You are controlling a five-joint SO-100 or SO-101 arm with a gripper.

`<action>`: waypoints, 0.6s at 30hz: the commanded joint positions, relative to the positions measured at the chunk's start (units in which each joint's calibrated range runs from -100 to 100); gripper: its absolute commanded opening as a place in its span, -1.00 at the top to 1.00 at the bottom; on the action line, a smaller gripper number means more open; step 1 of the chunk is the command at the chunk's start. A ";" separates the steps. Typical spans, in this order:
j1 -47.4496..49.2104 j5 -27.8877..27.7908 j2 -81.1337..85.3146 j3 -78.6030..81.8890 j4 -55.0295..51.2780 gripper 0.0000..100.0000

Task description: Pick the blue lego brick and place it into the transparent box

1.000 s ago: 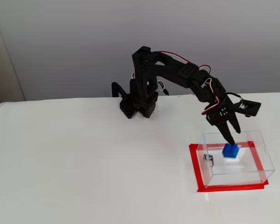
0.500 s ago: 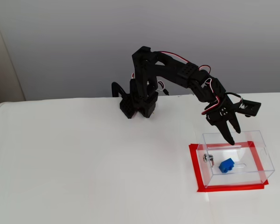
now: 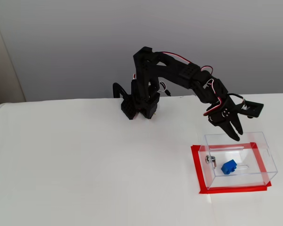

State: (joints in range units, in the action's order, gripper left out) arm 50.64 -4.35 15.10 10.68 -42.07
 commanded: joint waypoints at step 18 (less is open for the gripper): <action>-23.25 0.59 22.88 3.79 0.12 0.96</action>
State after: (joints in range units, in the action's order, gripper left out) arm 31.62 -4.35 32.26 13.50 -42.07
